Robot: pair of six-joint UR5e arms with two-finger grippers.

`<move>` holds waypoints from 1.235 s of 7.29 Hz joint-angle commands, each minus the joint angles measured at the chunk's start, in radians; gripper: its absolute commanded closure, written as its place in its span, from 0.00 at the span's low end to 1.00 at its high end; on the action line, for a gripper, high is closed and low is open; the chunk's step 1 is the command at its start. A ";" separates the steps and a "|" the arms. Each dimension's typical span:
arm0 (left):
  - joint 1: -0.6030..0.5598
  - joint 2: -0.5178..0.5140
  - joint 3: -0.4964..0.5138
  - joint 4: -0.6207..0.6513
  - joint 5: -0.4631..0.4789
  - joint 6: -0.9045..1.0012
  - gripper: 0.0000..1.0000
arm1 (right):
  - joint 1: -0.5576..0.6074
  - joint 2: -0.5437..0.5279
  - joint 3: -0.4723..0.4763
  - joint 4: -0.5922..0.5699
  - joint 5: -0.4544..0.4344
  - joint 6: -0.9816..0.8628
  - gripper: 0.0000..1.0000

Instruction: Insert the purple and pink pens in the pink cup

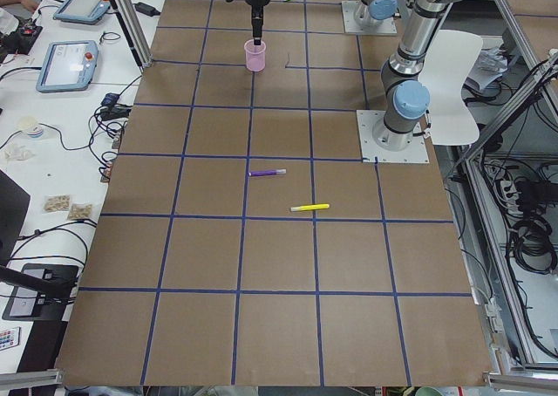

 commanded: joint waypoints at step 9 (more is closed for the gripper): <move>0.002 -0.003 0.001 0.000 0.001 0.002 0.00 | -0.487 0.004 0.150 -0.163 -0.076 -1.536 0.00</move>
